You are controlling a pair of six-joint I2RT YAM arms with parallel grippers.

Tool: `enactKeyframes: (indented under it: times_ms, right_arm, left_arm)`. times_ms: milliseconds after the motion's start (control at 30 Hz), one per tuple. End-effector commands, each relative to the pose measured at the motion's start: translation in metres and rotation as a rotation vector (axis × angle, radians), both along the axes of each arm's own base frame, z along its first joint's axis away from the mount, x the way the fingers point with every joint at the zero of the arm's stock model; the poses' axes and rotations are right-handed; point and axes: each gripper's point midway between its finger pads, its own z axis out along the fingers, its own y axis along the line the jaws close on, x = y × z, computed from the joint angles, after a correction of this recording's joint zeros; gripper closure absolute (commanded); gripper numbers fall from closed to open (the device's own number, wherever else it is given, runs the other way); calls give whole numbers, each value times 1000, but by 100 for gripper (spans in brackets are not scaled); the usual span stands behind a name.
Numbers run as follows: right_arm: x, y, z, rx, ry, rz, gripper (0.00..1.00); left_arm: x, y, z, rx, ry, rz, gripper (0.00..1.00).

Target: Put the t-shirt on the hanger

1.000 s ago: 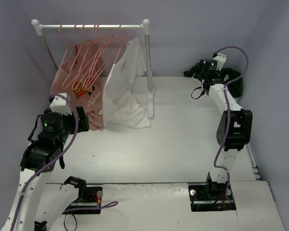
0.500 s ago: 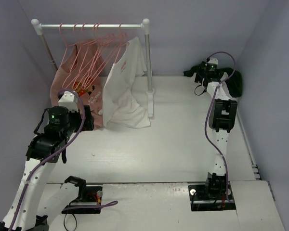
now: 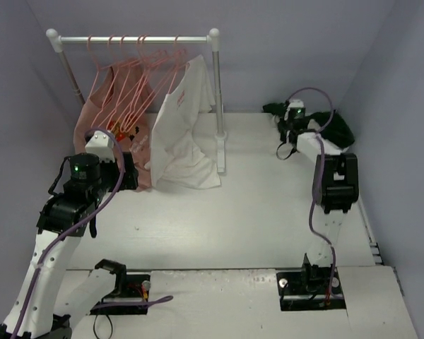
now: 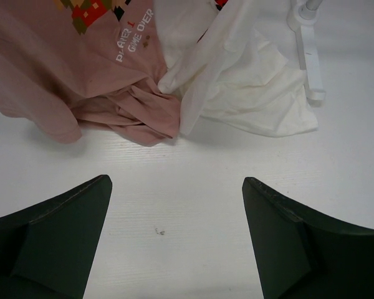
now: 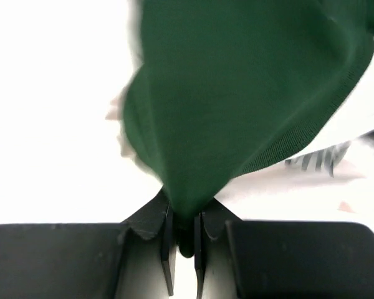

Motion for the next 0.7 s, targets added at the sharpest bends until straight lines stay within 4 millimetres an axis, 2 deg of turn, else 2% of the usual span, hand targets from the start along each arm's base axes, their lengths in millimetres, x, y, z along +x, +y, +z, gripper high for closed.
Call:
enactKeyframes:
  times_ms: [0,33,67,133,167,200,233,300,333,367,400,467,500,567,600,667]
  right_arm:
    - [-75,146,82,103,-160,172,100]
    - [-110,158,71,113,-131,184,100]
    - [-129,180,53,145,-89,208,100]
    - [-185,230,59,134,-112,281,100]
    - [-214,264,56,158,-103,351,100]
    - [-238,287,54,176,-95,398,100]
    - [-253,301,51,191,-85,429,99]
    - [-282,332,40,216,-40,516,83]
    - [-287,339,38,218,-30,539,74]
    - [-290,346,40,221,-27,564,60]
    - [-296,354,45,225,-32,591,47]
    - [-294,354,63,227,-71,591,28]
    - [-291,350,68,214,-88,577,23]
    - [-284,337,96,179,-158,556,16]
    - [-277,324,112,145,-204,522,15]
    - [-269,307,125,109,-242,476,16]
  left_arm:
    - [0,-7,30,-29,-92,-39,18]
    - [-1,-8,30,-34,-93,-42,18]
    - [-2,-8,31,-40,-100,-43,18]
    - [-6,-12,30,-54,-101,-62,18]
    - [-8,-14,30,-64,-99,-73,18]
    - [-9,-16,28,-72,-97,-77,18]
    - [-10,-17,25,-78,-90,-80,18]
    - [-14,-21,21,-106,-80,-86,18]
    - [-15,-22,18,-118,-74,-87,18]
    - [-17,-24,14,-134,-63,-91,18]
    - [-18,-27,10,-150,-49,-98,18]
    - [-19,-32,3,-180,-23,-105,18]
    - [-20,-34,0,-191,-13,-103,18]
    - [-20,-38,-6,-211,11,-104,18]
    - [-18,-41,-11,-225,28,-103,18]
    - [-15,-47,-14,-241,48,-115,18]
